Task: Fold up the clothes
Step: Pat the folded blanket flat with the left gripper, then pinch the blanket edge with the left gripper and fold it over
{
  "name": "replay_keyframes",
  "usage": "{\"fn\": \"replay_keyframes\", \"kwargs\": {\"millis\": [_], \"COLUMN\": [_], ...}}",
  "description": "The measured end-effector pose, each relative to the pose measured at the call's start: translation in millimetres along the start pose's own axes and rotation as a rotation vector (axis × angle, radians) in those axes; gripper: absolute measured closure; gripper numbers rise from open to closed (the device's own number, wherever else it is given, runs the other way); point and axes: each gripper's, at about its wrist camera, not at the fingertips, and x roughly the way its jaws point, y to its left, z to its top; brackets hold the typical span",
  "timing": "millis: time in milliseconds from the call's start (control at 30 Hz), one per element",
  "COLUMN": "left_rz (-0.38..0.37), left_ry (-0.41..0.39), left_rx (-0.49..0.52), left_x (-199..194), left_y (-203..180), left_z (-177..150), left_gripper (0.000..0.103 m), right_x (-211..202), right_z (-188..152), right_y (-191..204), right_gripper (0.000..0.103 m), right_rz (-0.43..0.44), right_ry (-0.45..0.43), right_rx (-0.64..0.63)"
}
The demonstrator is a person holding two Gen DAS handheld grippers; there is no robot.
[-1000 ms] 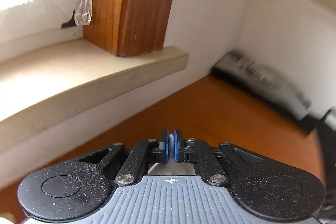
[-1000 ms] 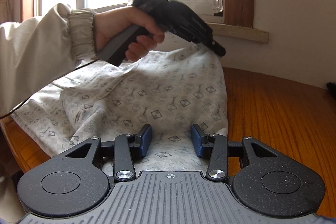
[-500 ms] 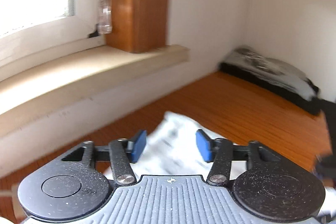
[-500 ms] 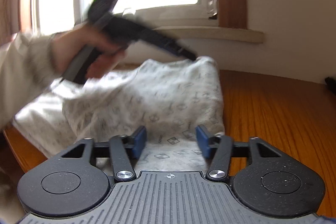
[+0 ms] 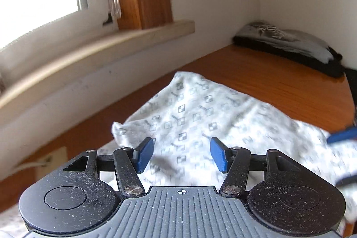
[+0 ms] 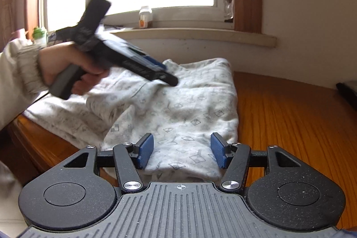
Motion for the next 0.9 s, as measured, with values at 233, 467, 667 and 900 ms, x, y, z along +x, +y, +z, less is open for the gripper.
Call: {"fn": "replay_keyframes", "kwargs": {"millis": [233,467,667,900], "left_rz": [0.004,-0.004,-0.051,-0.093], "left_ry": [-0.033,0.007,0.012,-0.003], "left_rx": [0.228,0.490,0.637,0.633], "left_x": [-61.4,-82.2,-65.8,-58.5], "left_y": [-43.5,-85.0,-113.7,-113.9], "left_z": [-17.4,-34.0,-40.9,-41.7], "left_gripper": [0.029,0.026,0.027,0.069], "right_x": [-12.2,-21.0,-29.4,-35.7], "right_z": [4.2,6.3,8.6,7.8], "right_y": [12.5,22.1,19.1,21.5], "right_gripper": [0.047,0.055,0.072,0.072], "right_rz": [-0.027,0.016,0.007,0.065], "right_ry": [0.001,0.006,0.009,0.020], "right_rx": [-0.052,-0.070,-0.063,-0.059]}}
